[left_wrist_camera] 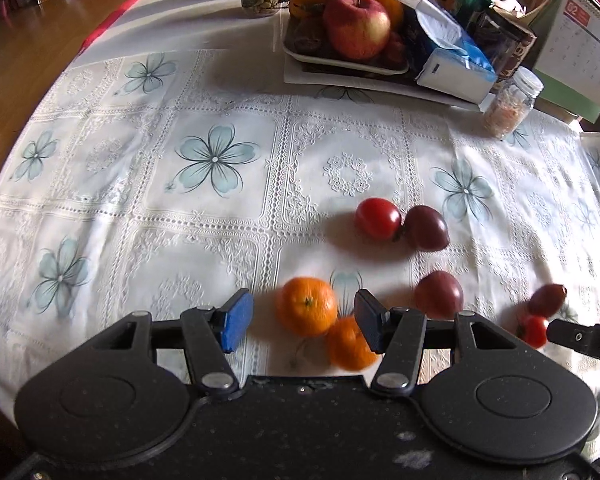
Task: Organize fruits
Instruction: 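Reach the left gripper to a mandarin while the right gripper reaches a red tomato, then close the left gripper on the mandarin while the right gripper grasps the tomato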
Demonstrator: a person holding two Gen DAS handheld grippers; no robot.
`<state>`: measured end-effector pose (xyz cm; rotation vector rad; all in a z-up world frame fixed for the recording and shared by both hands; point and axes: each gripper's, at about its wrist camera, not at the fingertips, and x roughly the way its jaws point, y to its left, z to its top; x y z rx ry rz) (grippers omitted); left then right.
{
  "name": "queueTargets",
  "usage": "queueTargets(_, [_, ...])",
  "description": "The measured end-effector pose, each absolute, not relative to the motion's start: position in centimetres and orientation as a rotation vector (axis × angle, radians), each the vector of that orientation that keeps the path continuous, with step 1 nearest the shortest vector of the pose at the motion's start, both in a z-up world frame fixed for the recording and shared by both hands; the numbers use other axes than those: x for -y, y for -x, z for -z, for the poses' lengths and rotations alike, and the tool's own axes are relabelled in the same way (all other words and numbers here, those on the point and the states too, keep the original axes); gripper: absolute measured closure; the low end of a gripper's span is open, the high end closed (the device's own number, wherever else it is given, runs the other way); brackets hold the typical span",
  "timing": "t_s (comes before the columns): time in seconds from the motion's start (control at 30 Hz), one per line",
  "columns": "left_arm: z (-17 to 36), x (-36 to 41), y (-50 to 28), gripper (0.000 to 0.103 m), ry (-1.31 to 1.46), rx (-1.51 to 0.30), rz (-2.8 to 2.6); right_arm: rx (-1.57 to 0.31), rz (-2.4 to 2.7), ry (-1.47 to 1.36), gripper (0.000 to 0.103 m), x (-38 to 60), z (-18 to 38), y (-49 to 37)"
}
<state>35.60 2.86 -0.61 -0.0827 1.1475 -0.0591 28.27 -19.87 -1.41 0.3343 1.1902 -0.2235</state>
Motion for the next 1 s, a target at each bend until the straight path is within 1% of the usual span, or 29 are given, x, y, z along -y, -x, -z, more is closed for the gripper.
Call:
queueTargets(0.27, [1.6, -3.2, -37.0, 0.045, 0.115, -1.165, 0.048, -1.232, 0.259, -0.371, 0.049, 20.5, 3.9, -29.6])
queueTargets(0.43, [2.4, -2.9, -37.3, 0.045, 0.092, -1.162, 0.040, -1.240, 0.282, -0.355, 0.049, 20.3, 4.9, -29.8])
queueTargets(0.77, [4.4, -2.1, -37.9, 0.046, 0.106, -1.224, 0.037, -1.281, 0.242, -0.371, 0.048, 20.0, 6.0, -30.0])
queueTargets(0.83, [4.6, -2.2, -38.1, 0.051, 0.127, -1.231, 0.043, -1.274, 0.242, -0.380, 0.049, 20.1, 5.9, -30.0])
queueTargets(0.9, [4.6, -2.2, -38.1, 0.056, 0.117, -1.226, 0.031, -1.278, 0.233, -0.395, 0.053, 20.3, 5.9, -30.0])
queueTargets(0.93, [4.6, -2.1, -38.1, 0.063, 0.106, -1.220, 0.023, -1.276, 0.224, -0.400, 0.055, 20.4, 5.9, -30.1])
queueTargets(0.97, [4.6, -2.1, -38.1, 0.063, 0.103, -1.215, 0.025, -1.276, 0.212, -0.404, 0.061, 20.4, 5.9, -30.1])
queueTargets(1.0, [4.6, -2.2, -38.1, 0.063, 0.111, -1.217, 0.026, -1.280, 0.212, -0.401, 0.061, 20.3, 5.8, -30.1])
